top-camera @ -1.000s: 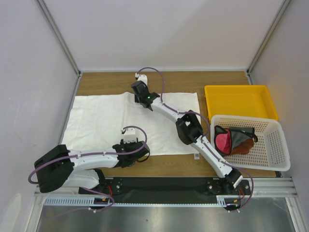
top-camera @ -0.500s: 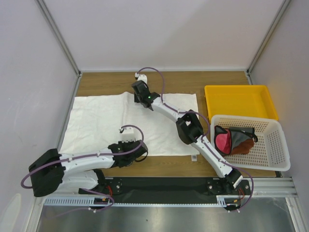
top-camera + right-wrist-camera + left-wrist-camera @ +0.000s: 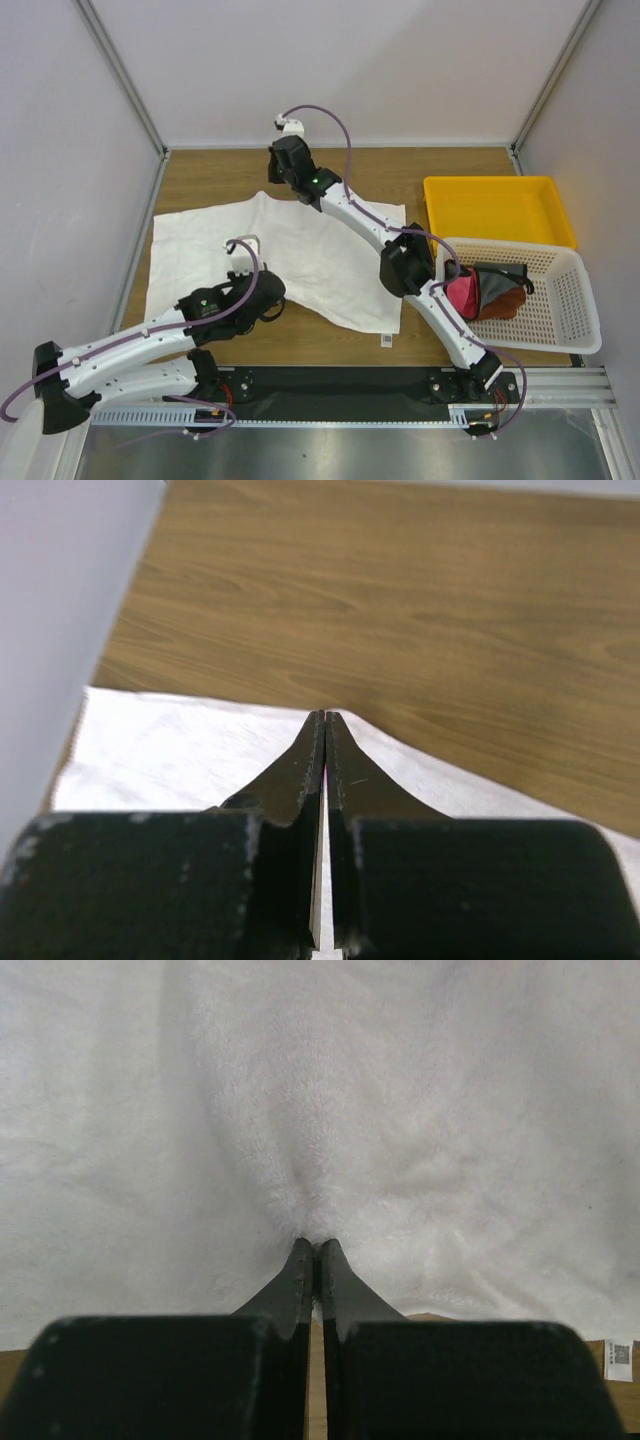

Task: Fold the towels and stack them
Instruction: Fold the towel

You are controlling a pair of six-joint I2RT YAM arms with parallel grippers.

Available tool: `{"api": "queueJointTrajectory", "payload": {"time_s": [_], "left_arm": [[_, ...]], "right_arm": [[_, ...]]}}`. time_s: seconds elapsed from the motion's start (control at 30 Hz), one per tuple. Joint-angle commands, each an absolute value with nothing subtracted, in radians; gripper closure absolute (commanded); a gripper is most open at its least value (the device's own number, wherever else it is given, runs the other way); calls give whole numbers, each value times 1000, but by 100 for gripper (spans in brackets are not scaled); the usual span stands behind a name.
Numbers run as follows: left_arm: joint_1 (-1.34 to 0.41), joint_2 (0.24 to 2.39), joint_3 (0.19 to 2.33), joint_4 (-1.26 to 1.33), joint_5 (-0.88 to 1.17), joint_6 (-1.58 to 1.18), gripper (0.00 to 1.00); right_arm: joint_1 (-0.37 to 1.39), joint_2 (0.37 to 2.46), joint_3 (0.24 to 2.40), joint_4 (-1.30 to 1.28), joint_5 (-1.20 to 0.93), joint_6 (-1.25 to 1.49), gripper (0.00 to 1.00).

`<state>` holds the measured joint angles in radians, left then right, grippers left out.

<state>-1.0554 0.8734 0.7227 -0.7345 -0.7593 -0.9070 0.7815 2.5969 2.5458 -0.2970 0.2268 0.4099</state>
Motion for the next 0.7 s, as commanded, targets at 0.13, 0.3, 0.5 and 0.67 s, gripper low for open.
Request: {"api": "queueJointTrajectory", "payload": {"time_s": [0.13, 0.3, 0.5, 0.67], "left_arm": [[-1054, 833, 686, -778, -746, -920, 100], [-1057, 841, 591, -749, -649, -994, 100], [-1068, 861, 486, -704, -591, -1055, 100], [-1074, 848, 446, -704, -577, -1092, 100]], "right_arm": [[784, 2557, 2576, -278, 218, 406, 97], [788, 2640, 2574, -291, 206, 439, 65], [790, 2697, 2562, -291, 186, 471, 52], [795, 2701, 2545, -270, 160, 482, 42]]}}
